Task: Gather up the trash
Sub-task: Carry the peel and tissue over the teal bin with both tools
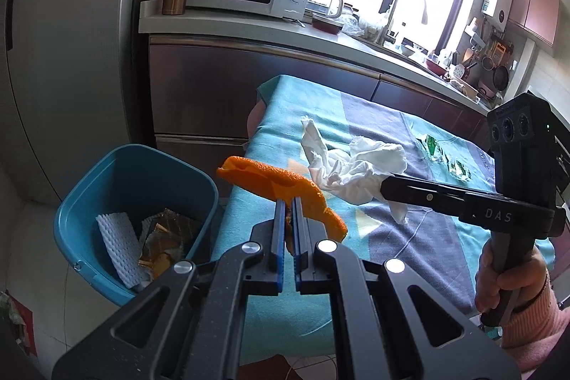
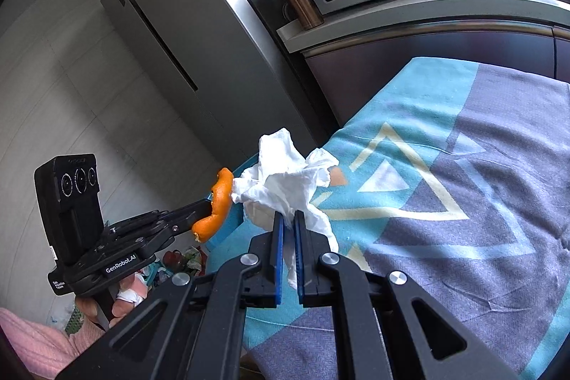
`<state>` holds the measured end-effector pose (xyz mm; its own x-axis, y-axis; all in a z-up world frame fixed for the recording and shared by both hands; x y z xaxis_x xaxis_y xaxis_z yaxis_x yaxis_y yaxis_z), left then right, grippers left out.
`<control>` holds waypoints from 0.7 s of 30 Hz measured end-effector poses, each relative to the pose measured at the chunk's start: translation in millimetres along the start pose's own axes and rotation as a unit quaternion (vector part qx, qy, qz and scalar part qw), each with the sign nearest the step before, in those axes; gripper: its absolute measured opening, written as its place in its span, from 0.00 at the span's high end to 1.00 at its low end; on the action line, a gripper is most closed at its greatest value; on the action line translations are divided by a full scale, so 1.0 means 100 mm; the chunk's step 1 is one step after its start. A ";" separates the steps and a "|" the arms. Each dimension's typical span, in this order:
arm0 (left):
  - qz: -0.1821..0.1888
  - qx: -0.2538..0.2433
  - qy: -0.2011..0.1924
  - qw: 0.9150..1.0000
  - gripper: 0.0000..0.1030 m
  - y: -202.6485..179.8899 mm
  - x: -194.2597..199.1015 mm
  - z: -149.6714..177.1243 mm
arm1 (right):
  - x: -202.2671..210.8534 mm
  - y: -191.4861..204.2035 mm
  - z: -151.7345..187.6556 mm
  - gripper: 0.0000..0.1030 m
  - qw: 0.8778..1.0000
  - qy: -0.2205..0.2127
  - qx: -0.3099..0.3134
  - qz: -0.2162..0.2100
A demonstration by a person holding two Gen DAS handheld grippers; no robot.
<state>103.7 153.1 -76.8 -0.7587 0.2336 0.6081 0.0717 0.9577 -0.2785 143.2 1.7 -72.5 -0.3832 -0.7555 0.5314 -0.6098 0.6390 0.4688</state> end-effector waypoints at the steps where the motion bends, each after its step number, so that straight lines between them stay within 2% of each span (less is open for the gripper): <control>1: -0.003 0.002 -0.001 1.000 0.96 0.03 0.01 0.00 | -0.02 0.02 -0.01 0.95 1.000 0.001 0.002 -0.001; 21: -0.048 0.036 -0.013 0.998 0.96 0.64 0.11 -0.06 | -0.52 0.34 -0.13 0.95 0.999 0.036 0.030 -0.025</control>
<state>103.4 218.1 -83.8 -0.7770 0.1367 0.6145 -0.0470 0.9608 -0.2732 151.0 64.7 -74.8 -0.3015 -0.7726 0.5588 -0.6685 0.5891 0.4539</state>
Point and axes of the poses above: each gripper's, at about its wrist camera, not at the fingertips, and x roughly against the way its jaws point, y to its left, z to its underside, the point moved 7 cm from there along -x, roughly the way its jaws point, and after that the axes turned 3 degrees about x, right-handed, at the moved point
